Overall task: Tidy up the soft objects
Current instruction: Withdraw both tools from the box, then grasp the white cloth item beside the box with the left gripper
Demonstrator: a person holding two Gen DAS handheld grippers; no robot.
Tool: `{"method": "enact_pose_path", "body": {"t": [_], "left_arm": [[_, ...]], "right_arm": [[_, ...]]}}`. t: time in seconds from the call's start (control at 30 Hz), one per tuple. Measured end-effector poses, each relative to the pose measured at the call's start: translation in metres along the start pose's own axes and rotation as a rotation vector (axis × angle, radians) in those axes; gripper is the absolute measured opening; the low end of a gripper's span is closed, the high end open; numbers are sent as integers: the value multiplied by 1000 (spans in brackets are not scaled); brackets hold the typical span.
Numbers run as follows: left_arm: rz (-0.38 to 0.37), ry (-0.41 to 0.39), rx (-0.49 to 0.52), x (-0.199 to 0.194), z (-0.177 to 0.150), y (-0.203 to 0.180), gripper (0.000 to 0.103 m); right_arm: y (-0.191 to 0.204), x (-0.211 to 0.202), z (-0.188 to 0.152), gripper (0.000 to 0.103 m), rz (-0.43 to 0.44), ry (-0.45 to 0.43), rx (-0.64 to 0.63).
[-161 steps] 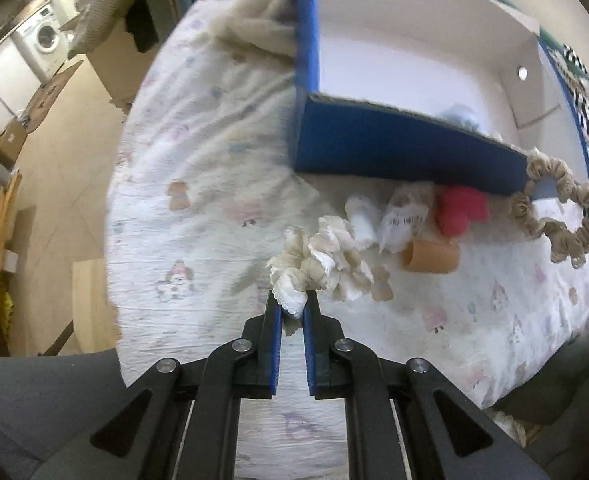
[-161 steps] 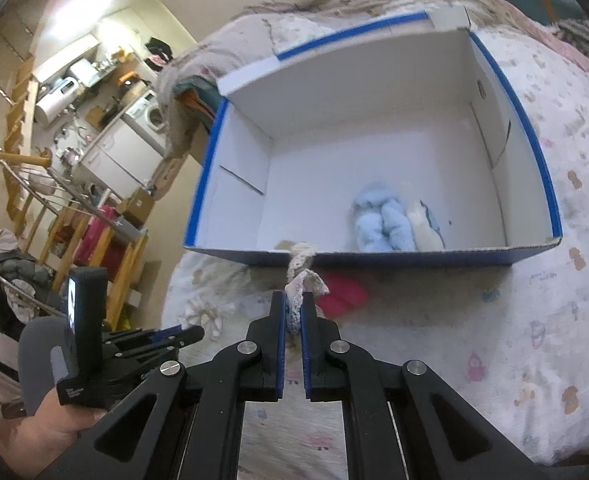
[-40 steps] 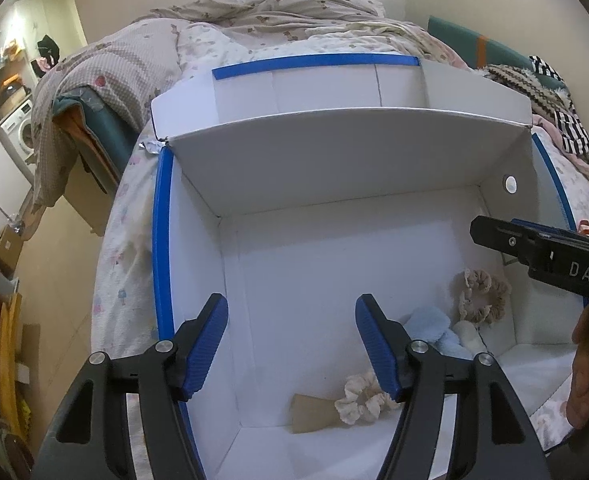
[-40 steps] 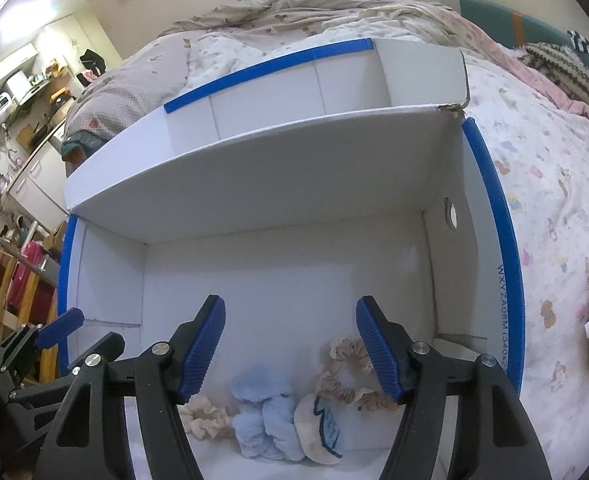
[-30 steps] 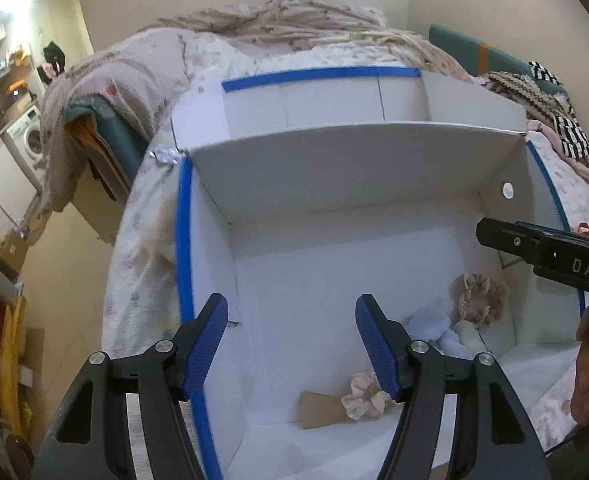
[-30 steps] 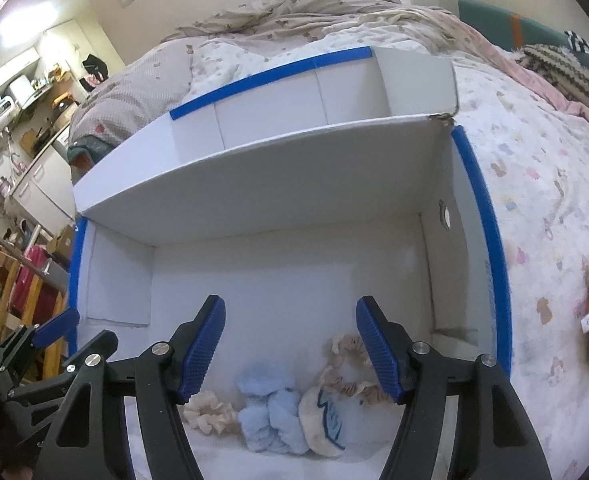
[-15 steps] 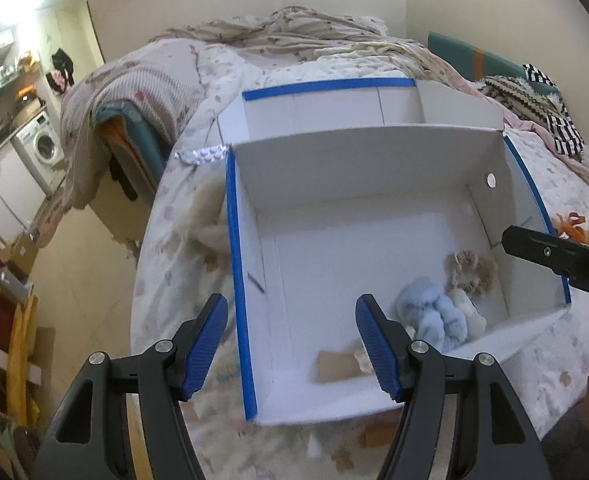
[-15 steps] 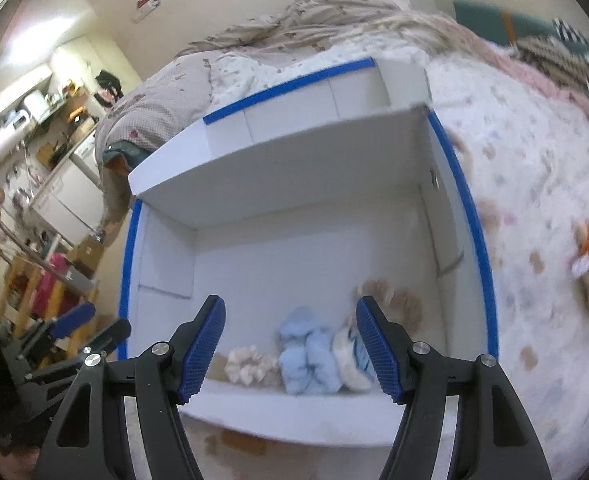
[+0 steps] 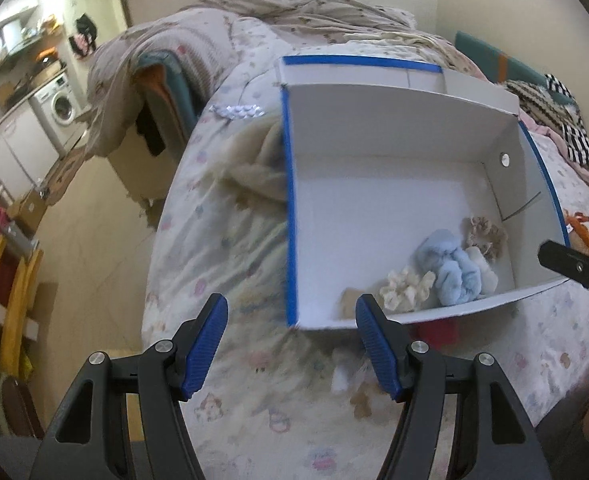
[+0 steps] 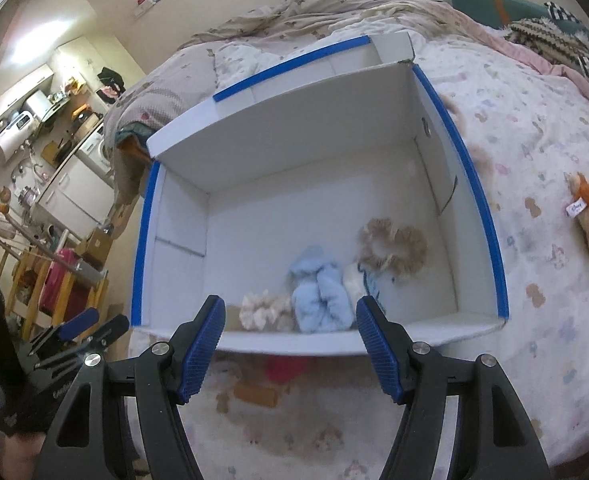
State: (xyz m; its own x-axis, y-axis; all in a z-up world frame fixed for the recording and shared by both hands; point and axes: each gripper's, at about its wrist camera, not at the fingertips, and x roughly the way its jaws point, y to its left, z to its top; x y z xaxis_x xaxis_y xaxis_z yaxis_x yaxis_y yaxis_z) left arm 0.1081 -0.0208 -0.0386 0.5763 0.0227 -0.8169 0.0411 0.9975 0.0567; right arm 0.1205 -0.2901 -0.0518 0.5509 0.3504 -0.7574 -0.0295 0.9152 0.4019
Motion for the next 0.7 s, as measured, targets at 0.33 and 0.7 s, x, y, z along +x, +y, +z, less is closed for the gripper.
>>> {"method": "enact_pose_path", "body": {"t": [0.33, 0.7], "left_arm": [[38, 34, -42, 5, -24, 29, 64], [-13, 133, -146, 28, -27, 39, 64]], "right_arm": [[3, 0, -34, 72, -5, 77, -71], [2, 43, -45, 72, -15, 233, -4]]}}
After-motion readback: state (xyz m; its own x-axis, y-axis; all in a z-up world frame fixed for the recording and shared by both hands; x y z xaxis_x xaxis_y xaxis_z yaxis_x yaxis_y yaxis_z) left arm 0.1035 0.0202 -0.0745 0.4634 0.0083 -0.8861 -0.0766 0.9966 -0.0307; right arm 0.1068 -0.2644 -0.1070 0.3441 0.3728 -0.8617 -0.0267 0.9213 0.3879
